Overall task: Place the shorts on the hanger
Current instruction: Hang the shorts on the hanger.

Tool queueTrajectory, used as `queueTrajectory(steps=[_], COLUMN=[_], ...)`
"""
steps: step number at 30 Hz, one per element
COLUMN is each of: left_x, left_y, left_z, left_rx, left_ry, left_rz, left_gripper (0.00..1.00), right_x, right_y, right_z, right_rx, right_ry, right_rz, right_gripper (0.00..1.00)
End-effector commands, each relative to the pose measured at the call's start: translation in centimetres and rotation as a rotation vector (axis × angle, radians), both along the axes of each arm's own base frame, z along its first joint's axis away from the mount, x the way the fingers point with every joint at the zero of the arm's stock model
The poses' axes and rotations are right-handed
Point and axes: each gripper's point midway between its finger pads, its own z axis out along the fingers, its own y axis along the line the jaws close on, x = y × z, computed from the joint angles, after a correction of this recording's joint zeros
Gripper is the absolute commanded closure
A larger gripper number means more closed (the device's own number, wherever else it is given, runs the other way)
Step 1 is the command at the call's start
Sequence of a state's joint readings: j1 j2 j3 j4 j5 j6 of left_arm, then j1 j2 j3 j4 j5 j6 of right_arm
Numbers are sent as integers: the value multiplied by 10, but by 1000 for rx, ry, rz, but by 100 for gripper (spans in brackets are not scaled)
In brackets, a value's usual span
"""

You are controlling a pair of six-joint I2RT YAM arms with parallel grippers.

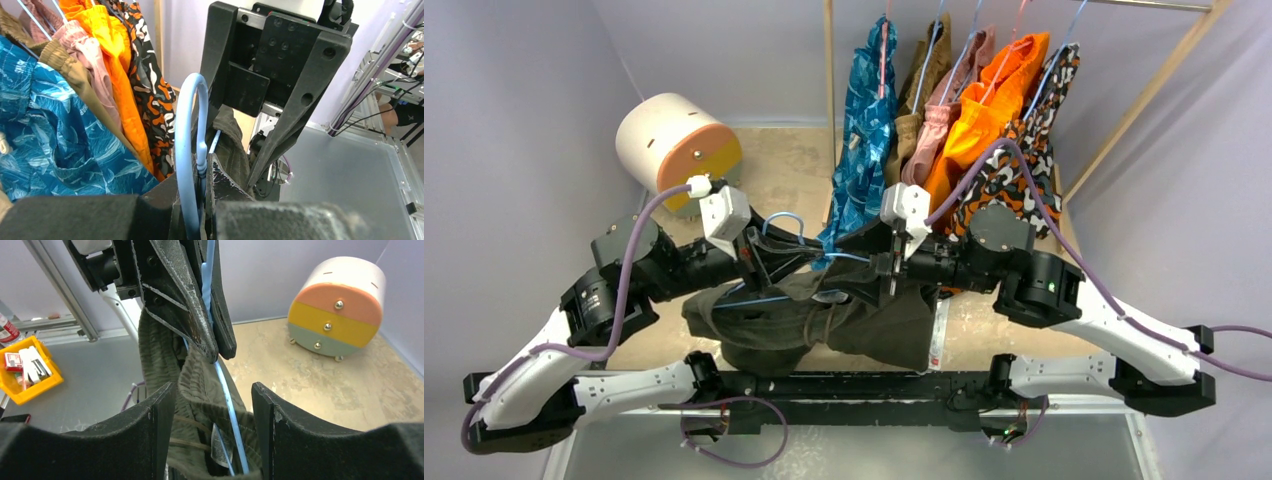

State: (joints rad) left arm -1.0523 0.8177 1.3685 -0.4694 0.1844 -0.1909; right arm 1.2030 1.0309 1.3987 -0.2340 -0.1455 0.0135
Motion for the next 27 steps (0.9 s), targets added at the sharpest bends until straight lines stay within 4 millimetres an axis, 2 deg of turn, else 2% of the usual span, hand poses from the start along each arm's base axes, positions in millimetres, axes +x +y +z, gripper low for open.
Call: queueTrajectory(steps=[1, 3, 7, 9, 10, 14, 16, 20, 23, 27], left_x=[-10, -12, -12, -12, -11, -7, -6, -5, -4, -4], left_y=[-2, -6, -12, -15, -16, -15, -11, 2, 10, 21], left_z=[42, 40, 40, 39, 38, 29, 24, 18, 13, 3], left_rx=[-133, -127, -123, -121, -118, -89, -75, -69, -62, -30], left_ry=[-79, -79, -80, -78, -74, -57, -51, -49, -46, -44], left_rz=[-58, -75, -96, -103, -104, -81, -65, -22, 8, 36], left_gripper=[100, 100, 100, 100, 100, 98, 79, 50, 42, 40], right_x=[-7, -12, -17, -17, -14, -15, -15, -20, -21, -22], right_y=[3, 6, 8, 10, 10, 1, -7, -21, -25, -31], right_z=[17, 15, 15, 13, 11, 11, 14, 19, 20, 21], right_rx=[57, 53, 50, 43, 41, 71, 95, 130, 141, 152], right_ry=[-39, -38, -45, -44, -45, -54, -63, -64, -59, -55], right_rz=[52, 83, 118, 119, 106, 91, 75, 69, 64, 56], right_gripper=[42, 50, 78, 97, 100, 100, 100, 100, 100, 100])
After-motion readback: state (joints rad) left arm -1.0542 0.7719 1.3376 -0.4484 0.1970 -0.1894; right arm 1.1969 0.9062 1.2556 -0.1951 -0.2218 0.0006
